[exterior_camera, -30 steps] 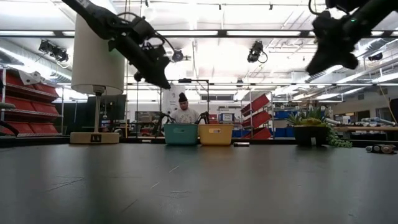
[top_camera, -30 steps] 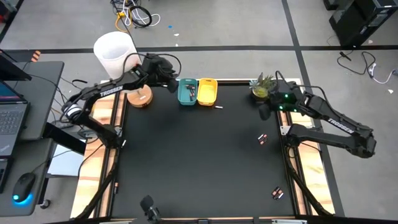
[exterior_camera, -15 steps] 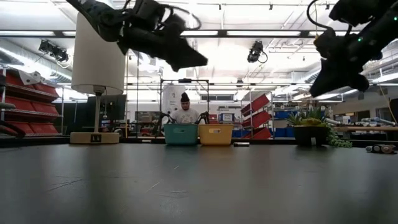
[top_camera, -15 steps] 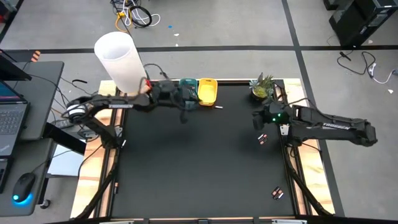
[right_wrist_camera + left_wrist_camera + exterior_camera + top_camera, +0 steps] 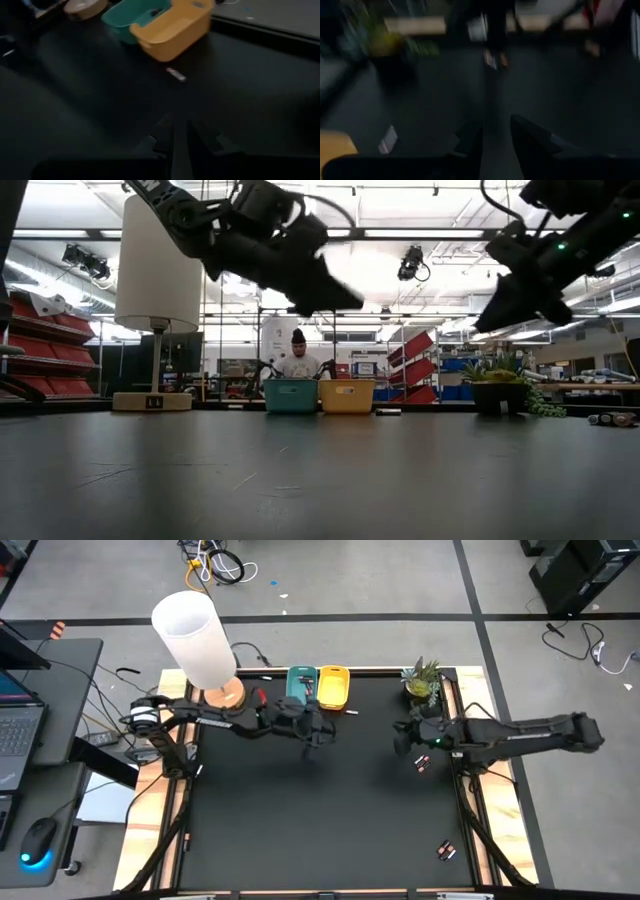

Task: Sort batteries
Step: Put the gold black battery into the blue bin

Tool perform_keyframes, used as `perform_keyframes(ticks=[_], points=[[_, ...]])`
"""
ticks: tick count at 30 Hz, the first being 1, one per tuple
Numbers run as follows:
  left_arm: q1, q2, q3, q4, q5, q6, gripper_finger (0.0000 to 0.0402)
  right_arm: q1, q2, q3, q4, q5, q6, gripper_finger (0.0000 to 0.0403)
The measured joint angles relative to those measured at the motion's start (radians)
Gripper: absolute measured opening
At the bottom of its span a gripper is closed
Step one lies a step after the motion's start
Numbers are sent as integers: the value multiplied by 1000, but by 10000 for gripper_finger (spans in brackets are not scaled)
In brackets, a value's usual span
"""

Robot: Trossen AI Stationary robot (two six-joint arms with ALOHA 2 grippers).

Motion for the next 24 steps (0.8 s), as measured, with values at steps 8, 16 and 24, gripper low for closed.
perform_keyframes(ticks=[8, 16, 24], points=[[-30, -55, 0, -637, -101, -94, 110, 99, 270, 0, 214, 38, -45, 42], [-44, -69, 97, -1199, -66, -177, 86, 89, 445, 0, 303, 94, -175, 40], [-99, -70, 97, -1338, 248, -165, 84, 57, 432, 0, 483, 78, -431, 43]])
